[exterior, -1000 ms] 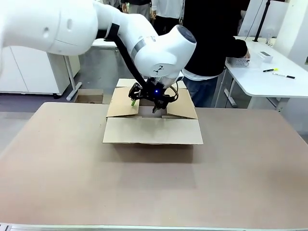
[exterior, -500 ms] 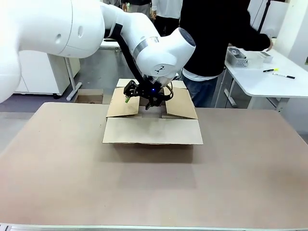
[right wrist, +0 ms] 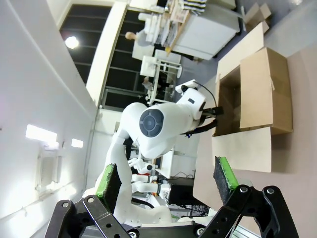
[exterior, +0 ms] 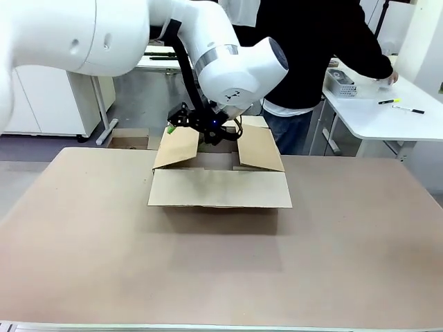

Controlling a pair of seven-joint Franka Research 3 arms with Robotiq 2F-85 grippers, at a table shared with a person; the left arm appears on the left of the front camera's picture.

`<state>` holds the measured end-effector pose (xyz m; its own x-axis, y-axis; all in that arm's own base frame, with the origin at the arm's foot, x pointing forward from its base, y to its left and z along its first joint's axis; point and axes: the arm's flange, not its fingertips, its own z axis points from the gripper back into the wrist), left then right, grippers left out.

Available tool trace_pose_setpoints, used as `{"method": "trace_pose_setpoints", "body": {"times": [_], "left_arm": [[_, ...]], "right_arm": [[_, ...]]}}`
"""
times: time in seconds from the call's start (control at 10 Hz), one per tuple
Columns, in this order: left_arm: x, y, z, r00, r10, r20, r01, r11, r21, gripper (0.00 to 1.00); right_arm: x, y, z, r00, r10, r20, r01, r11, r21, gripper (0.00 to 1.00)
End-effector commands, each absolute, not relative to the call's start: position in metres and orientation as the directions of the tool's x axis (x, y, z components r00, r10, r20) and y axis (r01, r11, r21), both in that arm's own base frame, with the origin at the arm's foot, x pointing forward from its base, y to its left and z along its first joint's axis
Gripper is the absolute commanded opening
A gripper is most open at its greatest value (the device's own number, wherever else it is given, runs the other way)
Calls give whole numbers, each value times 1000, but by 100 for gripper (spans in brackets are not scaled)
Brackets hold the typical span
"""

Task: Pack the gift set into the box.
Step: Place both hands on the side flaps of the Package Box and spread them outward.

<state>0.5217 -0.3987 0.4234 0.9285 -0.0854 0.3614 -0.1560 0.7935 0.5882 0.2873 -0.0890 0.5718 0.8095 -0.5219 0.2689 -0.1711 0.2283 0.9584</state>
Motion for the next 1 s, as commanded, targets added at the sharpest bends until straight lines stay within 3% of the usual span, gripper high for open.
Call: {"method": "trace_pose_setpoints", "body": {"times": [0.0,0.4,0.9], "left_arm": [[508,-379,430,909,-74,409,-206,775,598,100],[507,-338,454,901,-7,434,-264,785,561,100],[507,-269,477,914,93,395,-251,894,370,100]], "right_arm": [[291,-89,572,800,-523,295,-207,222,953,100],[291,-89,572,800,-523,295,-207,222,953,100],[291,-89,572,800,-523,295,-207,222,953,100]]}}
